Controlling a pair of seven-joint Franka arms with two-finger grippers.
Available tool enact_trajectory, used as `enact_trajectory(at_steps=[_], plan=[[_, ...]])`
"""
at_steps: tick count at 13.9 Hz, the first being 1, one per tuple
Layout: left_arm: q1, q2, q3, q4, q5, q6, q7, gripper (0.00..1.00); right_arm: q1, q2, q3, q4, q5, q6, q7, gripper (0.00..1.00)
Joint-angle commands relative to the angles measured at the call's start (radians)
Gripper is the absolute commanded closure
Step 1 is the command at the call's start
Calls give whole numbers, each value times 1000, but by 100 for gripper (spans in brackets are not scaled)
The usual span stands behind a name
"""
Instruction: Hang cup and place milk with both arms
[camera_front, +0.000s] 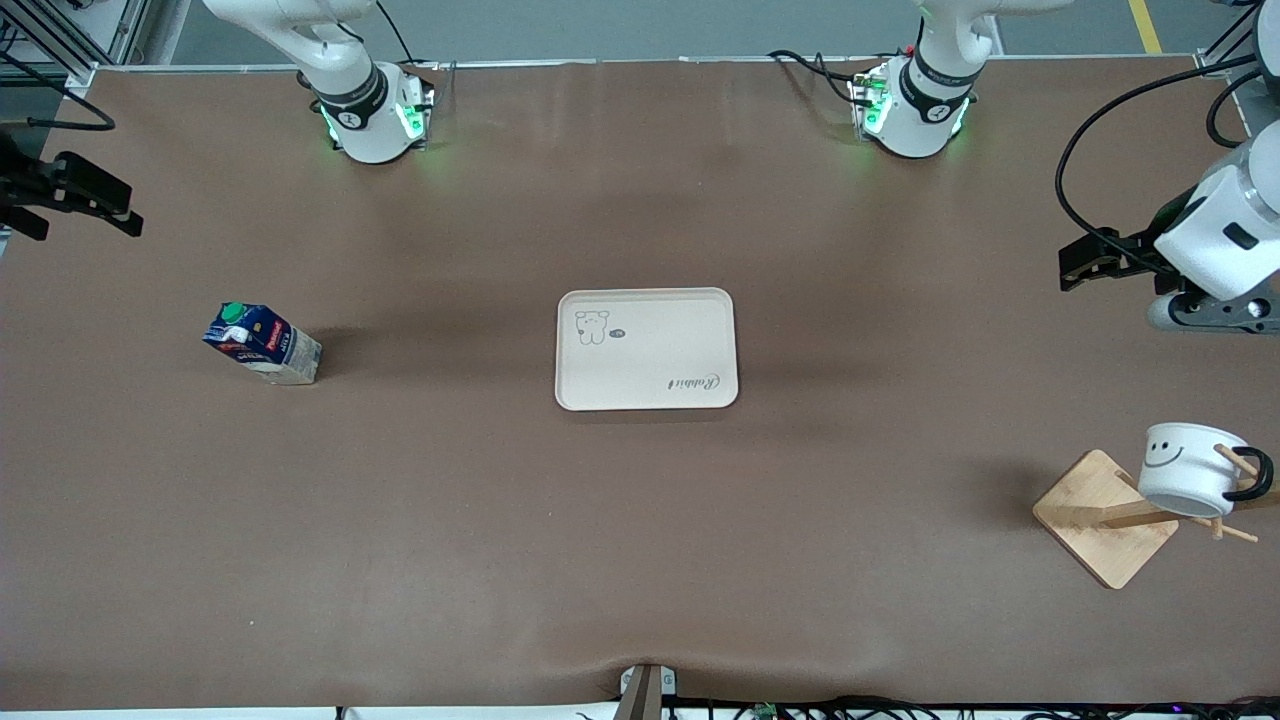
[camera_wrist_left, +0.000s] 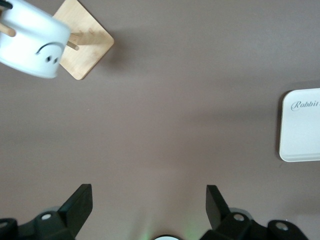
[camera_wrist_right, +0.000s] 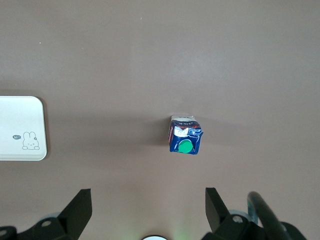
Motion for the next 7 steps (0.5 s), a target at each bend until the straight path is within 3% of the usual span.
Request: enact_trajectory(at_steps=[1, 7], plan=[[-58, -60, 43, -73, -12, 34, -16, 0, -9, -9, -8, 2, -9, -10, -3, 0], [-59, -106, 46, -82, -2, 37, -47, 0, -13, -6, -11, 2, -11, -7, -3, 0]])
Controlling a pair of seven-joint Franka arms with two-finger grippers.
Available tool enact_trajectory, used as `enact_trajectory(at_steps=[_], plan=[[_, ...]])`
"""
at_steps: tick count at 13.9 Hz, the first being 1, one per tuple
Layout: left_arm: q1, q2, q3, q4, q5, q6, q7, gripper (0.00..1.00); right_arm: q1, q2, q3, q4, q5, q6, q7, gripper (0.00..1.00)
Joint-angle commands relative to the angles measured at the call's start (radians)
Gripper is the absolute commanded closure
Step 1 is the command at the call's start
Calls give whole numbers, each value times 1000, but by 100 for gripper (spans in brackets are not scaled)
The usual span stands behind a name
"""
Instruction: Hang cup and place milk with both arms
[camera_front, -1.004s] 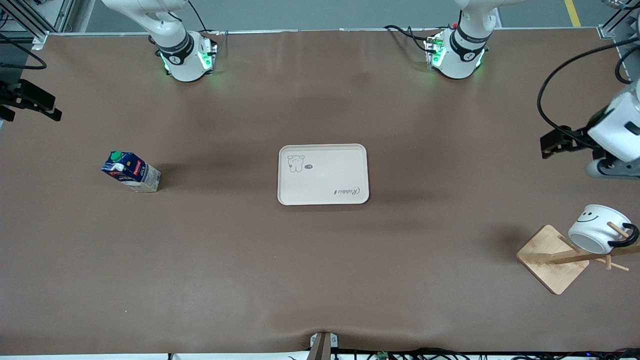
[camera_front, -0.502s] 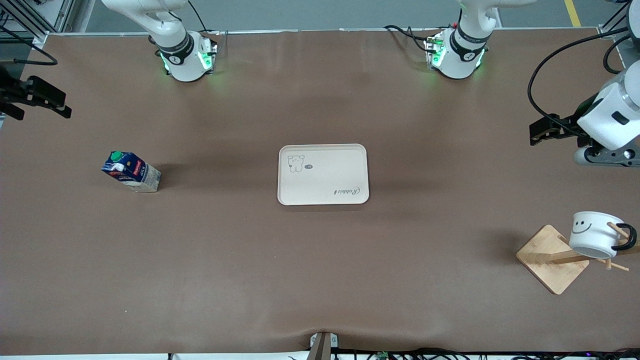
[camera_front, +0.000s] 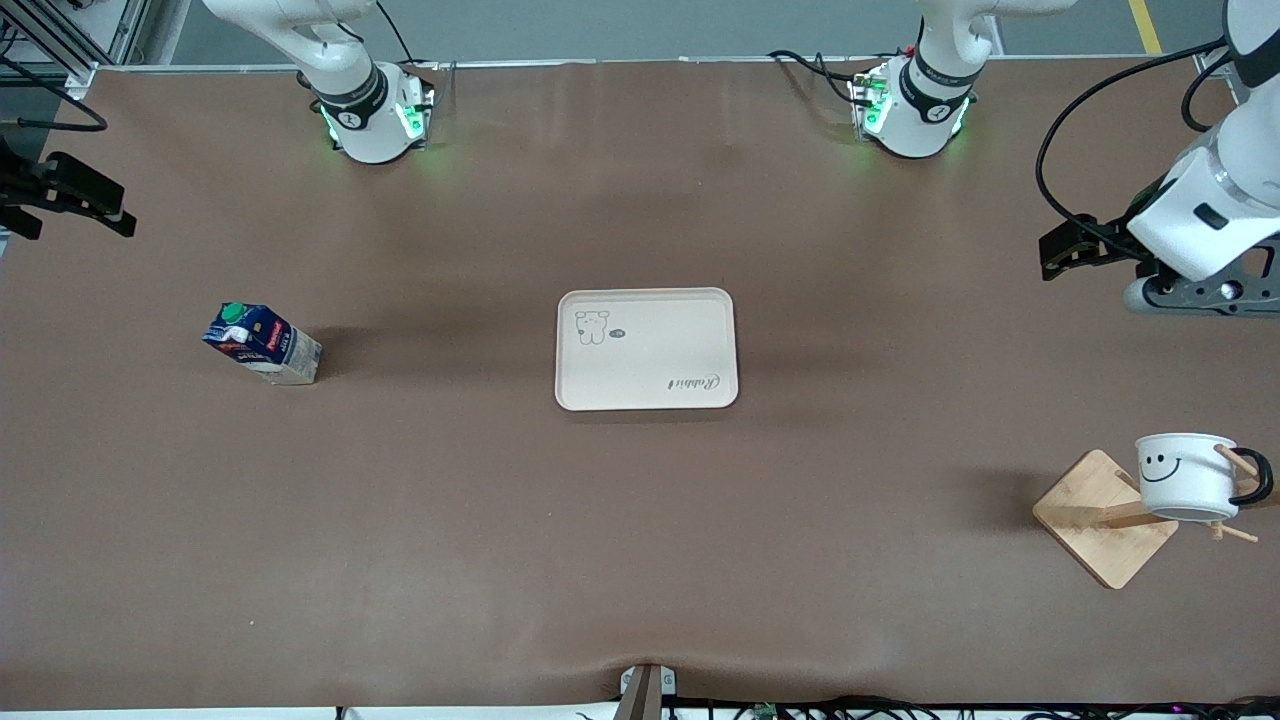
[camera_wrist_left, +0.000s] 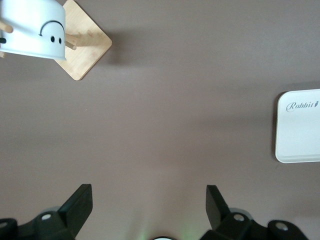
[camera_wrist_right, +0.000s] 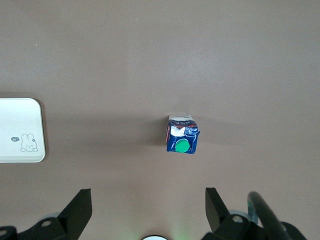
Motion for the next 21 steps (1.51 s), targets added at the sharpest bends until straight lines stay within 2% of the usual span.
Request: enact_trajectory(at_steps=[1, 6, 10, 18, 21], plan=[[-12, -58, 13, -44, 0, 17, -15, 0, -18, -5, 4, 2, -9, -7, -1, 0], [3, -110, 13, -115, 0, 25, 2, 0, -38, -5, 4, 2, -9, -10, -3, 0], [15, -153, 13, -190, 0, 91, 7, 0, -43, -3, 5, 4, -9, -10, -3, 0], [11, -157, 16, -188, 2, 82, 7, 0, -43, -3, 5, 4, -7, -12, -3, 0], [-29, -160, 58, -191, 2, 80, 7, 0, -43, -3, 5, 2, -7, -13, -3, 0]])
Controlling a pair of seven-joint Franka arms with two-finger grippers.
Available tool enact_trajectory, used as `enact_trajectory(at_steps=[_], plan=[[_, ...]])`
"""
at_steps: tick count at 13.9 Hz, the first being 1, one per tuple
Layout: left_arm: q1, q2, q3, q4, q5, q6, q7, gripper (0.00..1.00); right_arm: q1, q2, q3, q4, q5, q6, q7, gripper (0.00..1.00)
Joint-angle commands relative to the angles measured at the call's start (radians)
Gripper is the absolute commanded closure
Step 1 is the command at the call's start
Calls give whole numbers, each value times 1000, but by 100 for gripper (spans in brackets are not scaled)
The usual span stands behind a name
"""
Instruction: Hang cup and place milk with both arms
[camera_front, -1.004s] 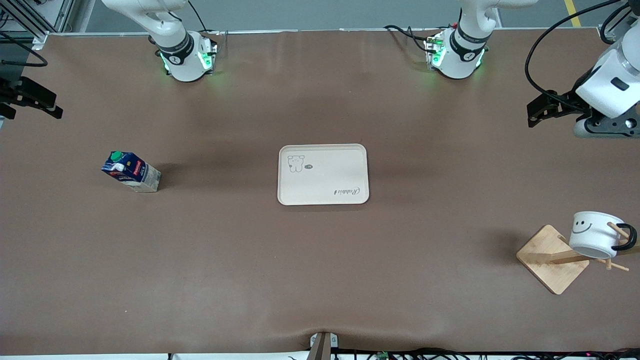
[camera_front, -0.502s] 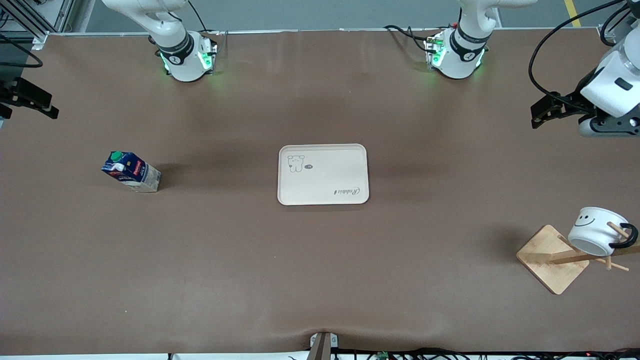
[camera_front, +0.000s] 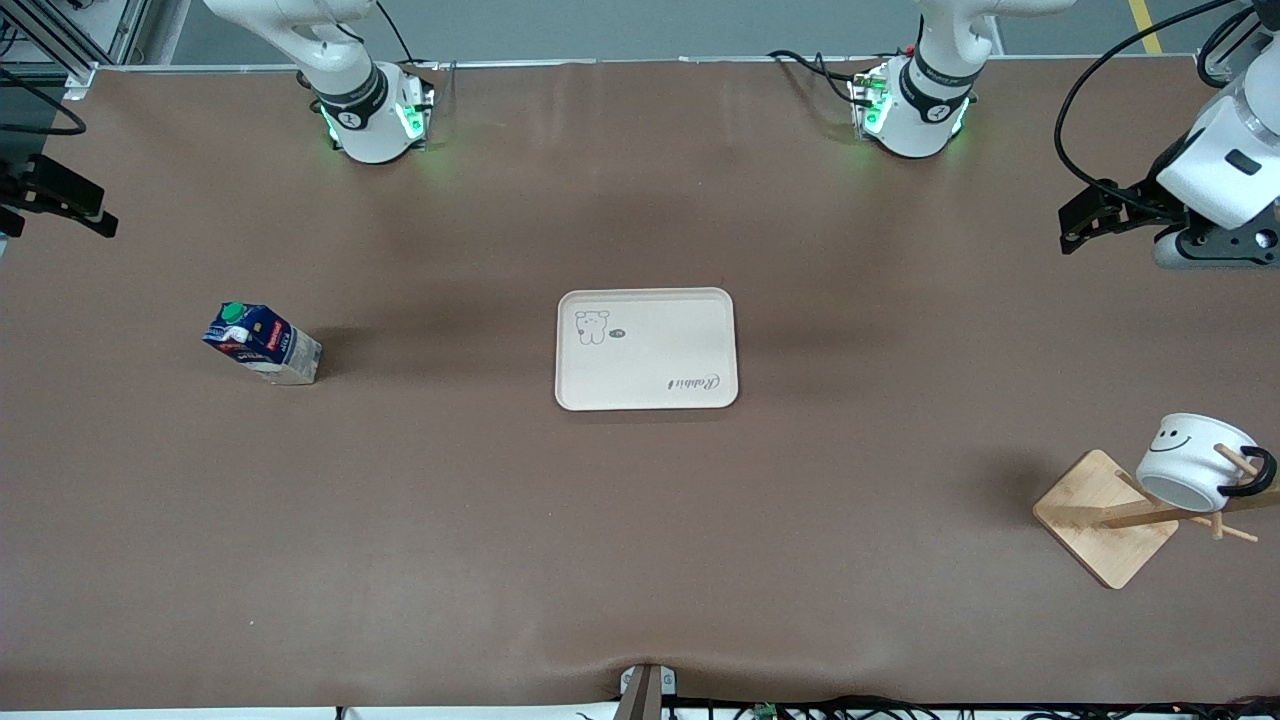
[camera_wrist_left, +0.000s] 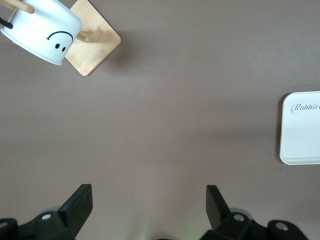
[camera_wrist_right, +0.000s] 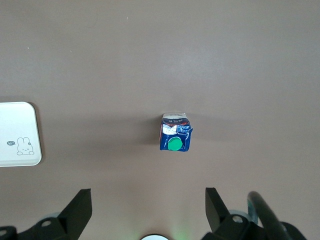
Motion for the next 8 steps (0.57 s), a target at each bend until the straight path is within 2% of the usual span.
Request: enact_trajectory(at_steps=[1, 8], plan=[[-21, -32, 31, -29, 2, 7, 6, 0, -14, -4, 12, 3, -7, -9, -3, 0], [-20, -21, 26, -16, 2, 7, -6, 0, -14, -4, 12, 3, -7, -9, -3, 0]])
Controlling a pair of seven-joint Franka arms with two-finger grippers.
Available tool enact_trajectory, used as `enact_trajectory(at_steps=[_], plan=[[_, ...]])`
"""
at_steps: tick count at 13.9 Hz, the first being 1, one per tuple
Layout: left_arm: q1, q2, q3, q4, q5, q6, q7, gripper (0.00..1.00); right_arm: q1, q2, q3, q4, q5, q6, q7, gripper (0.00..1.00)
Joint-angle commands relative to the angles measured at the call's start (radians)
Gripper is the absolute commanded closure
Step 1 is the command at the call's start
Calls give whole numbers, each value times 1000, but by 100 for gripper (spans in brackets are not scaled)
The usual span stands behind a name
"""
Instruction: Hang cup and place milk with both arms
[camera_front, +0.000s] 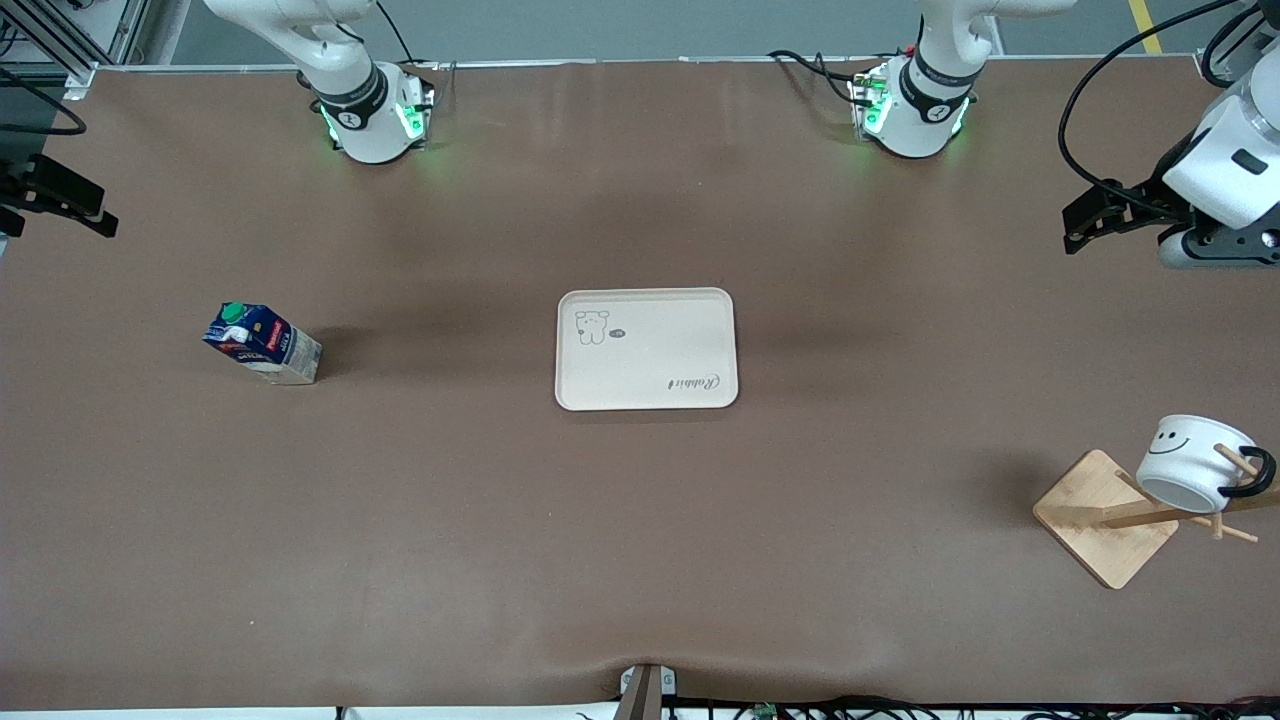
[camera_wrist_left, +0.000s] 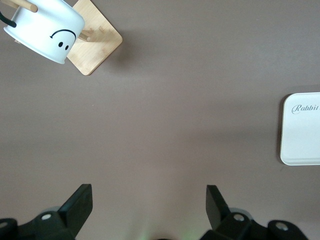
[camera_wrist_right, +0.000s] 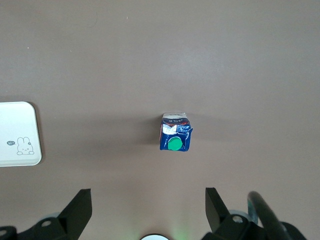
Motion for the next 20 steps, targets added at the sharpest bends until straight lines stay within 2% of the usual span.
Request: enact_trajectory(at_steps=[1, 20], plan=[[-10, -20, 7, -17, 2, 7, -9, 0, -14, -4, 12, 3, -7, -7, -3, 0], [-21, -5, 3, 7, 3, -14, -11, 0, -17, -4, 12, 4, -7, -10, -1, 0]])
